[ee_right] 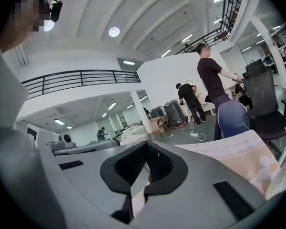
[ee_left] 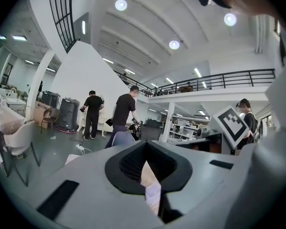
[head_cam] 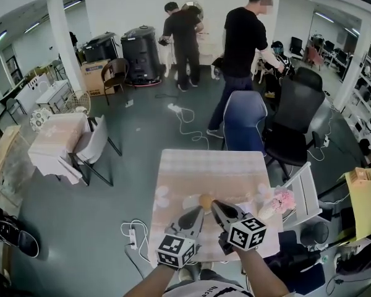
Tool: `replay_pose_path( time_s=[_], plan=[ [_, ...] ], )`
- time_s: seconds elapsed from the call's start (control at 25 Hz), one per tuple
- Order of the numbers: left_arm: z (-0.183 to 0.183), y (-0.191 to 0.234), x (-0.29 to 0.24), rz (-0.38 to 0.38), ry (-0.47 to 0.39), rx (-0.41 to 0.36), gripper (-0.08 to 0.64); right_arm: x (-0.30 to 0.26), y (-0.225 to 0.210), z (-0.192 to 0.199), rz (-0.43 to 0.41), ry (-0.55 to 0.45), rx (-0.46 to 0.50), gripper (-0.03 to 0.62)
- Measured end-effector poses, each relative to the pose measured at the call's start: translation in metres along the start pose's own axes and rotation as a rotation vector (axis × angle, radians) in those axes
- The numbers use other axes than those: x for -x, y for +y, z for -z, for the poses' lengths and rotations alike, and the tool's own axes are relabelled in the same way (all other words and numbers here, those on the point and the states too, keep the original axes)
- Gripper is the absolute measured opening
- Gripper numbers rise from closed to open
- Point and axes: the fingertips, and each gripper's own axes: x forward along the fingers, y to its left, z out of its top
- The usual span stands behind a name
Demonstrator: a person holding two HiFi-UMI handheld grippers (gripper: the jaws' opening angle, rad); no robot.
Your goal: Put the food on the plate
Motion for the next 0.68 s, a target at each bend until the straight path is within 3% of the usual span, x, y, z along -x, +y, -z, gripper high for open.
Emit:
replay_pose_path(
  time_s=[0.68],
  plan=[
    [-0.014,0.001,-0.003,-0.003,-0.028,-0.02,0.005,-0.001,0.001,-0.009,-0.002,-0.005,0.027,0.017]
  ],
)
